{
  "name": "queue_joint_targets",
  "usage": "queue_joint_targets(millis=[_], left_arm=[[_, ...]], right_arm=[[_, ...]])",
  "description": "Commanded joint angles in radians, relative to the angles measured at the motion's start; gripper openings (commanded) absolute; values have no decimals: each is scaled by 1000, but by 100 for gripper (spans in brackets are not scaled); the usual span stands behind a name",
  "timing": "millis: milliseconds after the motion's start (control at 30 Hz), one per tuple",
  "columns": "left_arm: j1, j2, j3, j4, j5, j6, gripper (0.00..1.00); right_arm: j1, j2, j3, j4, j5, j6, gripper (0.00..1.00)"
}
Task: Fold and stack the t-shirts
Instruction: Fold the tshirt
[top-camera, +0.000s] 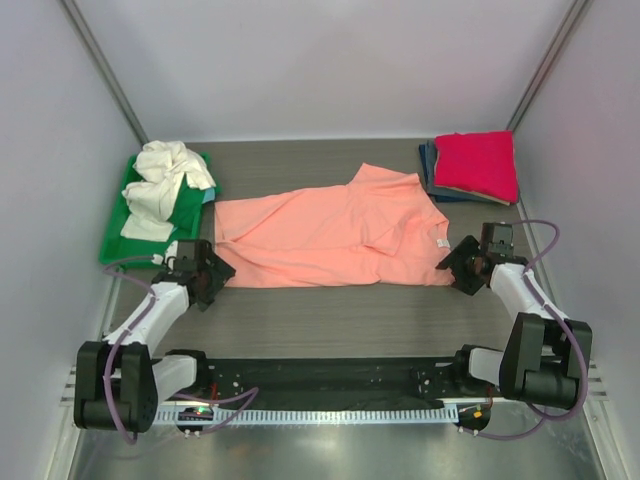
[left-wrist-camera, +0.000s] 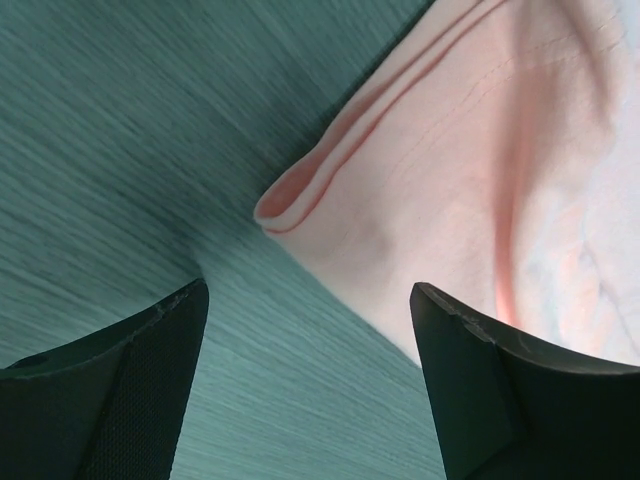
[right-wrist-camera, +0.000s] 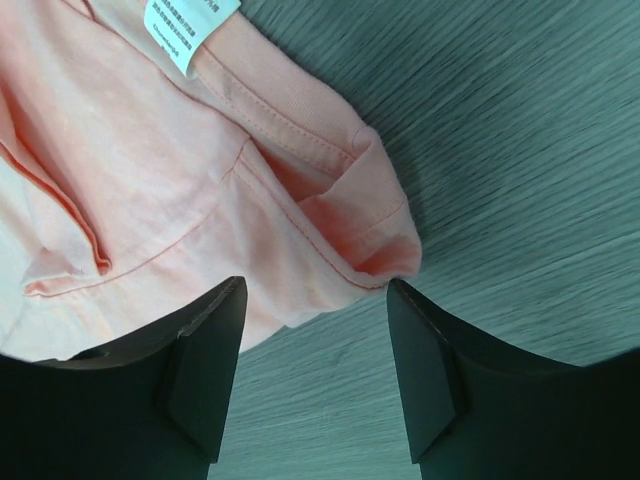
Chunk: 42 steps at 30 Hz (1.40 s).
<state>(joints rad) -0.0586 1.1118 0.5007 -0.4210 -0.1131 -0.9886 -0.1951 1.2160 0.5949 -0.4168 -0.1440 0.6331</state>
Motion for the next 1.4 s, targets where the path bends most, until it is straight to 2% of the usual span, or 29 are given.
queue_joint_targets(millis=[0, 67, 133, 167, 200, 300, 333, 400, 433, 467, 600, 733, 867, 967, 1033, 1100, 1167, 1200, 1233, 1300, 1367], left_arm=[[3, 37, -1, 70, -34, -19, 83], [3, 49, 2, 83, -48, -19, 81], [3, 59, 9, 103, -66, -16, 77], [3, 78, 10, 109, -72, -15, 75], [3, 89, 15, 117, -77, -13, 72], [3, 149, 45, 142, -91, -1, 53], [3, 163, 51, 154, -94, 2, 40], [3, 192, 70, 162, -103, 25, 25], [3, 198, 93, 157, -103, 36, 7], [3, 198, 102, 151, -103, 51, 1], [3, 131, 142, 32, -167, 39, 0], [3, -50, 134, -108, -206, 21, 0], [3, -148, 104, -145, -197, 13, 0], [3, -141, 122, -148, -194, 33, 0], [5, -103, 179, -133, -182, 53, 0], [9, 11, 246, -130, -155, 65, 0], [19, 121, 413, -150, -90, 74, 0], [23, 219, 494, -185, -50, 86, 0], [26, 265, 650, -220, -12, 94, 0], [23, 258, 774, -252, 30, 111, 0], [23, 191, 829, -236, -37, 108, 0]], right_arm=[[-12, 2, -6, 52, 30, -32, 63], [-17, 8, -7, 55, 34, -44, 61], [-20, 16, -9, 64, 34, -50, 52], [-21, 20, -9, 69, 29, -52, 47], [-23, 23, -12, 73, 26, -52, 36], [-23, 39, -12, 95, 17, -56, 18], [-23, 43, -12, 98, 15, -59, 13], [-27, 46, -9, 96, 17, -62, 1], [-30, 45, -9, 96, 11, -61, 1], [-33, 40, -7, 98, 8, -61, 1], [-53, -15, -4, 72, 15, -46, 1], [-55, -96, -9, 41, 23, -35, 1], [-55, -142, -27, 24, 17, -26, 1], [-55, -119, 0, 26, 11, -19, 1], [-55, -67, 72, 29, -23, -16, 1], [-56, 49, 194, 20, -64, -23, 1], [-50, 144, 310, -17, -138, -30, 1], [-46, 221, 441, -77, -158, -30, 1], [-44, 241, 495, -89, -213, -26, 1], [-43, 165, 616, -86, -194, 9, 1], [-43, 88, 675, -88, -88, 11, 1]])
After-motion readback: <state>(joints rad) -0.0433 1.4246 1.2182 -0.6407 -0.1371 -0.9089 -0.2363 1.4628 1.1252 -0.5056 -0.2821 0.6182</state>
